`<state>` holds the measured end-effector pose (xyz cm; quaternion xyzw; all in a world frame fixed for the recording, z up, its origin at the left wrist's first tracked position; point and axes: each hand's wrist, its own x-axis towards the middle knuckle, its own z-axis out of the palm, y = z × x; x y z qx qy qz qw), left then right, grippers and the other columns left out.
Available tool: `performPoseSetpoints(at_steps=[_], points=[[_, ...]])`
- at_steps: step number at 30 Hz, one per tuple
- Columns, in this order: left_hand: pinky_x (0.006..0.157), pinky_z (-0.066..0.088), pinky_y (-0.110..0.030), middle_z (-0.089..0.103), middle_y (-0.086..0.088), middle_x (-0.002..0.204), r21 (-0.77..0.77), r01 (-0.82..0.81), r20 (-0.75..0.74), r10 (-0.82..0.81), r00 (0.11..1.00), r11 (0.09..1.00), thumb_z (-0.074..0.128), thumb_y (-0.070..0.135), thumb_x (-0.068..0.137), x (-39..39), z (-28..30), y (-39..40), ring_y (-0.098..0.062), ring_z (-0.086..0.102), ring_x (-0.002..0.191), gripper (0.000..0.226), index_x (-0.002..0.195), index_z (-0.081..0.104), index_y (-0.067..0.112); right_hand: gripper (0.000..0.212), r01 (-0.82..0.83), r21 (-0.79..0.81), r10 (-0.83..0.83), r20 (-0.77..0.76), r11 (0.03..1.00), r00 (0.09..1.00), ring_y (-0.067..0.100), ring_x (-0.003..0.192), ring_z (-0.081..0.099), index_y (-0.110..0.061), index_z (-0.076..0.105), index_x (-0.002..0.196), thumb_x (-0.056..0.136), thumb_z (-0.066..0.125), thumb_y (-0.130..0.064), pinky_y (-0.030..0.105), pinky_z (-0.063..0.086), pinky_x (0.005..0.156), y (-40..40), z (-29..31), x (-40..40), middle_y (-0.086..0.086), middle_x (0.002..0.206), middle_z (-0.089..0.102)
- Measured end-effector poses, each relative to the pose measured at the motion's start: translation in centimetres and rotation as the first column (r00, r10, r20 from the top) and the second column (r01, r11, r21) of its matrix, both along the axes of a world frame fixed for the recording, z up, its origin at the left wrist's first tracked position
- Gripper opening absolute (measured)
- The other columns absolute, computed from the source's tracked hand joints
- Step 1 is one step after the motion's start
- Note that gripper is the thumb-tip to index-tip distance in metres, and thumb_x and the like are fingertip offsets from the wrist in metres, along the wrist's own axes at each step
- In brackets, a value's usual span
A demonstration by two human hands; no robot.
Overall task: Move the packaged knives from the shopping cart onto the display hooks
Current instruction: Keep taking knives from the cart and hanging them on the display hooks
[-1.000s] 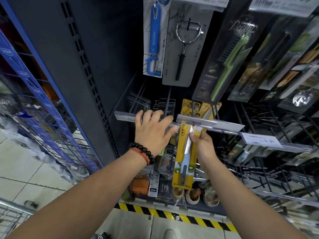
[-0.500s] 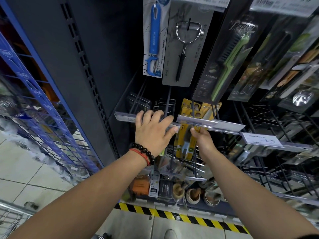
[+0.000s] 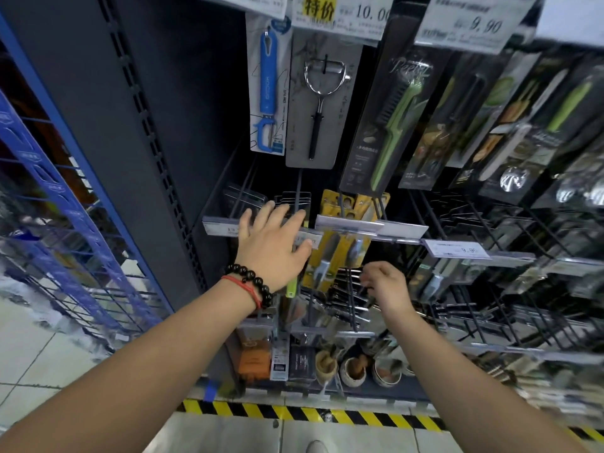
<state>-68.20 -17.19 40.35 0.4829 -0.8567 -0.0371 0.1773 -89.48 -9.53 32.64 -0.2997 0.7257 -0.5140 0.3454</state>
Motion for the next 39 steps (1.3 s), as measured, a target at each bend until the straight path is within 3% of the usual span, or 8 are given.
performPoseSetpoints(at_steps=[4, 7, 14, 24, 27, 32, 35, 39], points=[[0.117, 0.019, -0.043, 0.037, 0.003, 0.149, -0.017, 0.053, -0.188, -0.055, 0.981, 0.998, 0.042, 0.043, 0.092, 1.7, 0.1, 2.9, -0.018, 0.021, 0.143, 0.049, 0.137, 0.046, 0.025, 0.021, -0.137, -0.098, 0.105, -0.276, 0.986, 0.955, 0.008, 0.074, 0.056, -0.02, 0.064, 0.073, 0.09, 0.055, -0.011, 0.023, 0.045, 0.072, 1.7, 3.0, 2.2, -0.005, 0.076, 0.063], [0.111, 0.032, -0.039, 0.045, 0.003, 0.142, 0.081, 0.089, -0.169, -0.074, 0.983, 0.993, 0.044, 0.04, 0.093, 2.8, -0.9, 5.0, -0.018, 0.034, 0.135, 0.046, 0.134, 0.049, 0.022, 0.023, -0.204, -0.104, 0.143, -0.422, 0.973, 0.895, 0.0, 0.065, 0.051, -0.026, 0.061, 0.073, 0.092, 0.055, -0.015, 0.011, 0.039, 0.062, 3.0, 4.5, 3.6, -0.006, 0.072, 0.061], [0.099, 0.045, -0.038, 0.051, 0.001, 0.138, 0.389, -0.042, -0.02, 0.054, 0.998, 0.92, 0.038, 0.047, 0.096, 6.8, -4.8, 11.4, -0.021, 0.048, 0.124, 0.047, 0.135, 0.049, 0.023, 0.014, -0.377, 0.019, 0.324, -0.553, 0.926, 0.768, 0.007, 0.064, 0.053, -0.025, 0.06, 0.078, 0.09, 0.057, -0.018, 0.028, 0.045, 0.065, 7.4, 3.7, 8.0, -0.013, 0.067, 0.058], [0.092, 0.044, -0.032, 0.063, -0.007, 0.119, 0.612, -0.379, 0.155, 0.365, 0.918, 0.694, 0.039, 0.046, 0.094, 18.7, -12.9, 32.3, -0.027, 0.056, 0.114, 0.037, 0.111, 0.06, 0.021, 0.01, -0.641, 0.329, 0.72, -0.355, 0.694, 0.597, 0.015, 0.069, 0.058, -0.019, 0.062, 0.082, 0.088, 0.056, -0.025, 0.034, 0.043, 0.064, 22.7, -8.0, 21.9, -0.003, 0.074, 0.064], [0.102, 0.042, -0.035, 0.059, -0.003, 0.13, 0.653, -0.427, 0.209, 0.393, 0.895, 0.625, 0.028, 0.056, 0.09, 23.0, -14.4, 38.0, -0.024, 0.052, 0.122, 0.05, 0.13, 0.05, 0.035, 0.013, -0.694, 0.37, 0.786, -0.324, 0.618, 0.527, 0.019, 0.073, 0.06, -0.018, 0.06, 0.08, 0.086, 0.054, -0.029, 0.036, 0.044, 0.064, 27.3, -9.8, 26.5, -0.001, 0.075, 0.065], [0.083, 0.049, -0.035, 0.064, -0.005, 0.107, 0.709, -0.472, 0.162, 0.53, 0.832, 0.525, 0.03, 0.063, 0.081, 29.0, -13.3, 44.8, -0.025, 0.06, 0.099, 0.056, 0.107, 0.059, 0.023, 0.014, -0.786, 0.365, 0.863, -0.285, 0.499, 0.416, 0.016, 0.071, 0.058, -0.024, 0.056, 0.073, 0.085, 0.054, -0.032, 0.033, 0.043, 0.061, 32.7, -11.0, 34.1, -0.006, 0.067, 0.058], [0.092, 0.047, -0.033, 0.061, -0.005, 0.125, 0.706, -0.503, 0.146, 0.591, 0.793, 0.499, 0.042, 0.045, 0.093, 34.1, -13.6, 47.9, -0.023, 0.058, 0.11, 0.04, 0.124, 0.057, 0.024, 0.014, -0.815, 0.364, 0.891, -0.242, 0.45, 0.384, 0.015, 0.073, 0.058, -0.033, 0.054, 0.071, 0.084, 0.056, -0.028, 0.031, 0.045, 0.065, 35.1, -11.3, 39.4, -0.01, 0.069, 0.059], [0.098, 0.044, -0.029, 0.051, 0.0, 0.139, 0.712, -0.493, 0.086, 0.635, 0.768, 0.5, 0.045, 0.045, 0.094, 42.0, -14.3, 51.4, -0.018, 0.056, 0.115, 0.044, 0.135, 0.049, 0.03, 0.011, -0.81, 0.327, 0.873, -0.228, 0.486, 0.431, 0.017, 0.076, 0.058, -0.026, 0.064, 0.077, 0.084, 0.058, -0.021, 0.033, 0.046, 0.073, 37.6, -11.8, 47.9, -0.009, 0.073, 0.061]])
